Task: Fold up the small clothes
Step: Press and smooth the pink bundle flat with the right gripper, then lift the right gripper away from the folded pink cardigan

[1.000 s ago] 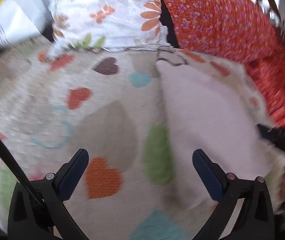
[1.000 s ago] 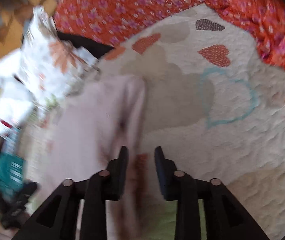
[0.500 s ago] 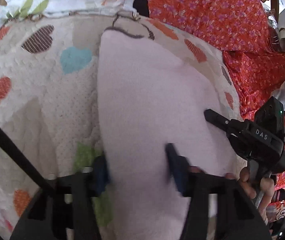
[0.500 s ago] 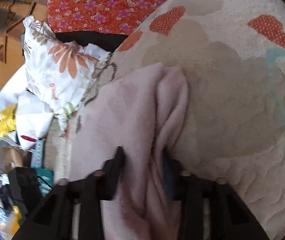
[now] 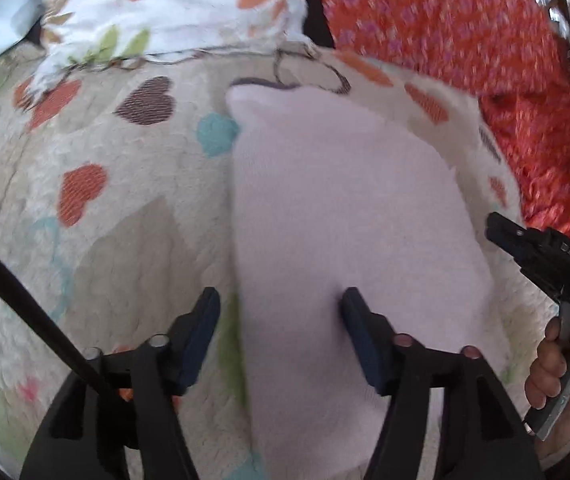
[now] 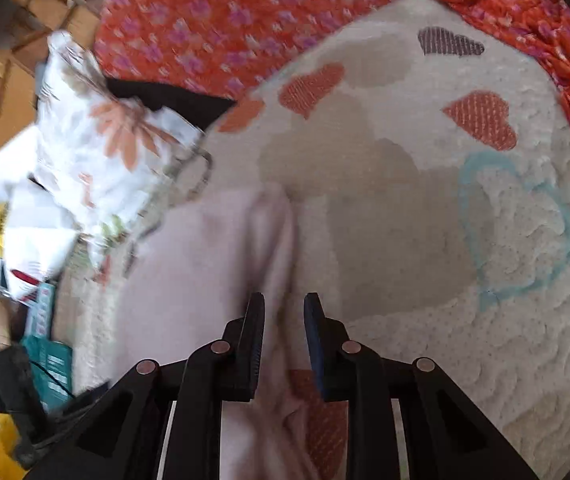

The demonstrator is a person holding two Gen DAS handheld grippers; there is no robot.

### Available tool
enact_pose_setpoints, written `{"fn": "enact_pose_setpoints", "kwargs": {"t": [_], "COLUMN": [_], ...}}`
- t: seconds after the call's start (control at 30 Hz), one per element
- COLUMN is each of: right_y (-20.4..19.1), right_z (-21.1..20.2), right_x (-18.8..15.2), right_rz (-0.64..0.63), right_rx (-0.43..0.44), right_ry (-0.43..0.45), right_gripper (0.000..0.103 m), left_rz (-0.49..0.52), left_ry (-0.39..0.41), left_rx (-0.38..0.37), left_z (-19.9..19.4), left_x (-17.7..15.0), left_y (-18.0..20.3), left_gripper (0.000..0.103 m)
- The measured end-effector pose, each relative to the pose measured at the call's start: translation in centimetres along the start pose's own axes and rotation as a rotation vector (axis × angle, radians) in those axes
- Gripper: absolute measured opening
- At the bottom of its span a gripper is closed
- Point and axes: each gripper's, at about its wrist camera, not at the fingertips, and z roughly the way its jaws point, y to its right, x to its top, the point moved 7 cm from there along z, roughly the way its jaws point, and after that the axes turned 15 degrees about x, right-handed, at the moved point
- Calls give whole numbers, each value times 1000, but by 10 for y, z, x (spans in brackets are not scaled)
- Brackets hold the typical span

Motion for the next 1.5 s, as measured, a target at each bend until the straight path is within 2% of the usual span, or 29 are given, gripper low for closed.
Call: {"fn": "enact_pose_setpoints", "kwargs": {"t": [0.07, 0.13, 0.2, 0.23, 0.3, 0.33, 0.37, 0.4, 0.47, 0.53, 0.57, 0.67, 0.83, 0.97, 1.13, 1.37, 1.5], "right_y": [-20, -44, -59, -59, -52, -42, -35, -35, -42, -54, -61, -77, -82, -82, -80, -76, -78], "right_z": [-12, -17, -6, 0, 19, 31, 38, 36, 26, 8, -1, -21, -52, -53, -49, -46, -42], "right_x": [0, -6, -19, -26, -43, -54, -59, -60, -61, -67, -72, -90, -121, -132, -131, -129, -130], "right_rz": [-70, -134, -116, -101, -83, -76, -69, -68, -65, -125, -174, -256, -284, -339, -424, -437, -469], "right_rx": [20, 76, 192, 212, 163, 91, 53, 57, 32, -23, -59, -119, -136, -196, -289, -305, -324], "right_ry": [39, 49, -14, -44, -119, -181, -202, -173, -148, -104, -87, -45, 18, 41, 67, 90, 83], "right_gripper": [24, 24, 24, 24, 25, 23, 19, 19, 20, 24, 28, 32, 40, 41, 41, 42, 51], "left_rz": [-28, -59, -92, -102, -121, -130, -134, -133, -145, -177, -199, -221, -207, -153, -76, -29, -23], "left_ry": [32, 95, 185, 223, 314, 371, 418, 472, 610, 706, 738, 714, 638, 590, 475, 350, 281], "left_rx": [20, 73, 148, 180, 249, 289, 321, 358, 437, 477, 461, 357, 299, 346, 358, 355, 335], "left_z": [-11, -26, -45, -54, -71, -82, -91, -102, -130, -151, -160, -168, -156, -135, -101, -69, -54], "left_x": [-4, -10, -17, -21, -26, -29, -31, -33, -39, -44, -48, -51, -53, -62, -75, -84, -87], "left_y": [-13, -32, -51, -57, -70, -76, -80, -85, -92, -98, -101, -103, -99, -87, -75, -67, -65], "left_gripper": [65, 68, 72, 73, 81, 84, 91, 97, 103, 103, 103, 103, 103, 103, 103, 103, 103]}}
